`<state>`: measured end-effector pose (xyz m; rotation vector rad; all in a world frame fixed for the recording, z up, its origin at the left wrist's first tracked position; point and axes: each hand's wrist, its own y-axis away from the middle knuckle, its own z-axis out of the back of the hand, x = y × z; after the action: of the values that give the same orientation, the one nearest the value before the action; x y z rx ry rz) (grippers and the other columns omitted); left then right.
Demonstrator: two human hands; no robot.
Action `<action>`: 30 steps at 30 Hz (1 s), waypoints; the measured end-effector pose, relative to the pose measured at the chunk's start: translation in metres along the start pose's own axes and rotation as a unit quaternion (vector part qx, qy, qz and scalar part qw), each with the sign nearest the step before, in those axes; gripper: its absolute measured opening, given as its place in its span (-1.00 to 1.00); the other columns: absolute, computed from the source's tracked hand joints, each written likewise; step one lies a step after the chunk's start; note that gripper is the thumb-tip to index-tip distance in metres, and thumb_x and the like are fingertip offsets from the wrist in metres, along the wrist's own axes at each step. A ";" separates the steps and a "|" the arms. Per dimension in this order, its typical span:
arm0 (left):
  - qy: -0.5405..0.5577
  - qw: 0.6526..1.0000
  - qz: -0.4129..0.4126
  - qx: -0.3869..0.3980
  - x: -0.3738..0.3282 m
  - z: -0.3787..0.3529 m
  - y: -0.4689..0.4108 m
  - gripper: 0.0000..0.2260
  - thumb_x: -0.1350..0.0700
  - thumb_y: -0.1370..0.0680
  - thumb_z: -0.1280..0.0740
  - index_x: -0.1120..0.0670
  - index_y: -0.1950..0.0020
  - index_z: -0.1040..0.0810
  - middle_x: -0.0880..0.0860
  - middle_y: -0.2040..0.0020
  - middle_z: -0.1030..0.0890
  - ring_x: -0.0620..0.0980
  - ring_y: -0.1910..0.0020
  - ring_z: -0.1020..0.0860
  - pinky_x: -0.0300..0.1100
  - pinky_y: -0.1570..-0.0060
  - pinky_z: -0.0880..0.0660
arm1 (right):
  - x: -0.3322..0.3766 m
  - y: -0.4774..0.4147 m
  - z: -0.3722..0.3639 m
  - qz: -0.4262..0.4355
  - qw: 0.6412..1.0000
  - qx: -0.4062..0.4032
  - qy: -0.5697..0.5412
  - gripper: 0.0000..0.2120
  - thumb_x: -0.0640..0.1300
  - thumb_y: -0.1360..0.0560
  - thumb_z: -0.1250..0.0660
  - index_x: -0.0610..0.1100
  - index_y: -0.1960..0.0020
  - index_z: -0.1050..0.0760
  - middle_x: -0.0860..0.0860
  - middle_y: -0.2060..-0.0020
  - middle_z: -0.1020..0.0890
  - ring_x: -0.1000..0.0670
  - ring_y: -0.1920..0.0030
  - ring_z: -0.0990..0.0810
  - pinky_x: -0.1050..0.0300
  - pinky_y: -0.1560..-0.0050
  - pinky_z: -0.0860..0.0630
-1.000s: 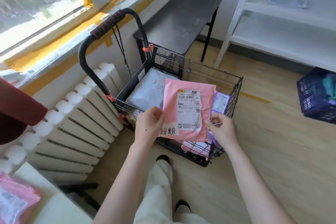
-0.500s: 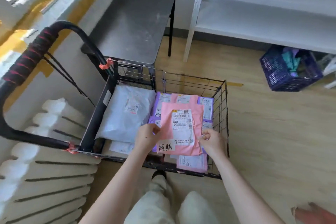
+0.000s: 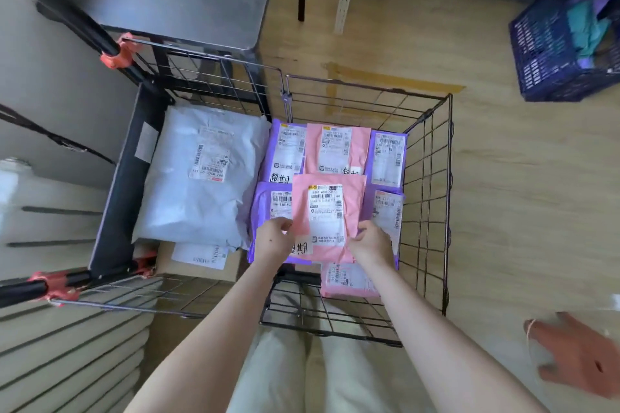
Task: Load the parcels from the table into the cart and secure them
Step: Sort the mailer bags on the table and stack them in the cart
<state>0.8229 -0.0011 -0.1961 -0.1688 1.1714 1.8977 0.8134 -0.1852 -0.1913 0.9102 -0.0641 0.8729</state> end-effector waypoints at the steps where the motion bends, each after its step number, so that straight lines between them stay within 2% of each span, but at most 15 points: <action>1: 0.009 1.000 -0.001 0.001 0.000 -0.004 -0.005 -0.77 0.15 -0.56 -0.29 0.19 -0.16 -0.62 0.09 -0.10 -0.66 0.07 0.00 -0.61 -0.19 -0.01 -0.49 | 0.001 -0.006 -0.003 -0.003 1.000 0.003 -0.002 -0.78 -0.19 -0.50 -0.37 -0.13 -0.14 -0.49 -0.01 0.06 -0.60 -0.03 0.12 -0.58 0.14 0.22 -0.48; 4: 0.016 1.000 -0.011 0.003 0.000 -0.013 -0.018 -0.75 0.13 -0.59 -0.26 0.17 -0.20 -0.61 0.07 -0.11 -0.65 0.01 0.04 -0.58 -0.22 0.06 -0.43 | -0.002 -0.022 -0.011 -0.029 0.999 0.015 -0.037 -0.68 -0.20 -0.50 -0.38 -0.16 -0.24 -0.45 -0.04 0.04 -0.59 0.01 0.16 -0.53 0.20 0.27 -0.39; 8: 0.001 1.000 0.001 0.029 0.002 -0.019 -0.024 -0.69 0.16 -0.58 -0.24 0.17 -0.31 -0.52 0.09 -0.21 -0.61 0.08 -0.16 -0.56 -0.17 -0.10 -0.44 | -0.009 -0.029 -0.018 -0.064 0.996 0.036 -0.044 -0.64 -0.17 -0.51 -0.39 -0.15 -0.25 -0.38 -0.10 -0.06 -0.57 -0.01 0.14 -0.53 0.24 0.38 -0.32; 13: -0.012 0.999 0.010 0.046 0.002 -0.019 -0.021 -0.68 0.13 -0.58 -0.23 0.14 -0.32 -0.52 0.08 -0.22 -0.61 0.06 -0.14 -0.57 -0.16 -0.07 -0.48 | -0.013 -0.027 -0.016 -0.095 0.993 0.055 -0.052 -0.63 -0.17 -0.53 -0.36 -0.18 -0.29 -0.36 -0.05 0.01 -0.53 0.03 0.20 -0.47 0.27 0.41 -0.28; 15: -0.032 0.998 0.012 0.048 0.001 -0.020 -0.019 -0.64 0.16 -0.57 -0.23 0.14 -0.38 -0.46 0.12 -0.30 -0.54 0.10 -0.18 -0.55 -0.12 -0.11 -0.48 | -0.012 -0.024 -0.013 -0.099 0.992 0.059 -0.058 -0.59 -0.17 -0.53 -0.35 -0.17 -0.34 -0.34 -0.04 -0.02 -0.50 0.01 0.14 -0.48 0.23 0.35 -0.32; 17: -0.050 0.997 0.019 0.048 0.000 -0.020 -0.016 -0.57 0.21 -0.56 -0.24 0.15 -0.44 -0.38 0.15 -0.38 -0.42 0.14 -0.25 -0.50 -0.09 -0.15 -0.44 | -0.012 -0.023 -0.008 -0.098 0.992 0.053 -0.066 -0.54 -0.15 -0.52 -0.35 -0.17 -0.37 -0.31 -0.08 -0.10 -0.55 -0.03 0.08 -0.53 0.18 0.28 -0.36; 19: -0.053 0.997 0.028 0.043 -0.002 -0.017 -0.012 -0.52 0.23 -0.54 -0.24 0.17 -0.47 -0.32 0.17 -0.43 -0.32 0.15 -0.31 -0.44 -0.06 -0.22 -0.43 | -0.009 -0.017 0.000 -0.091 0.992 0.042 -0.073 -0.52 -0.15 -0.51 -0.34 -0.14 -0.39 -0.31 -0.10 -0.13 -0.56 -0.03 0.07 -0.53 0.19 0.28 -0.35; 21: -0.042 0.998 0.032 0.032 -0.004 -0.012 -0.005 -0.51 0.23 -0.54 -0.25 0.16 -0.48 -0.31 0.16 -0.44 -0.27 0.13 -0.24 -0.48 -0.09 -0.16 -0.46 | -0.005 -0.009 0.007 -0.079 0.993 0.029 -0.083 -0.54 -0.15 -0.51 -0.33 -0.12 -0.38 -0.33 -0.08 -0.12 -0.54 -0.02 0.08 -0.51 0.19 0.27 -0.36; 23: -0.028 0.999 0.025 0.017 -0.008 -0.003 0.005 -0.56 0.23 -0.53 -0.25 0.15 -0.42 -0.37 0.15 -0.39 -0.31 0.07 -0.08 -0.53 -0.22 -0.01 -0.39 | -0.001 0.002 0.015 -0.061 0.993 0.019 -0.096 -0.59 -0.15 -0.50 -0.33 -0.10 -0.33 -0.36 -0.05 -0.07 -0.55 -0.01 0.10 -0.54 0.17 0.24 -0.43; 25: -0.008 1.000 0.013 0.001 -0.014 0.006 0.016 -0.67 0.24 -0.52 -0.26 0.14 -0.29 -0.48 0.15 -0.31 -0.39 -0.01 0.07 -0.51 -0.28 0.08 -0.30 | 0.006 0.016 0.023 -0.041 0.993 0.015 -0.112 -0.71 -0.16 -0.51 -0.33 -0.06 -0.22 -0.41 -0.01 -0.05 -0.56 0.04 0.15 -0.56 0.15 0.21 -0.48; 28: 0.028 0.999 -0.016 -0.041 -0.027 0.020 0.036 -0.78 0.24 -0.50 -0.28 0.15 -0.12 -0.56 0.15 -0.17 -0.49 -0.01 0.02 -0.50 -0.29 0.10 -0.29 | 0.016 0.037 0.036 0.024 0.993 0.023 -0.114 -0.82 -0.19 -0.53 -0.32 -0.07 -0.12 -0.50 0.03 -0.02 -0.58 0.07 0.09 -0.55 0.23 0.23 -0.45; 30: 0.043 0.996 -0.035 -0.064 -0.036 0.029 0.054 -0.83 0.24 -0.49 -0.28 0.15 -0.05 -0.58 0.12 -0.07 -0.56 -0.04 0.07 -0.49 -0.27 0.15 -0.30 | 0.025 0.052 0.048 0.072 0.991 0.041 -0.101 -0.83 -0.21 -0.54 -0.30 -0.07 -0.12 -0.54 0.07 0.04 -0.56 0.09 0.10 -0.54 0.31 0.28 -0.36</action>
<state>0.8144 -0.0096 -0.1262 -0.3607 1.0857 1.9193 0.8086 -0.1879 -0.1160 1.0797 -0.2736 0.9187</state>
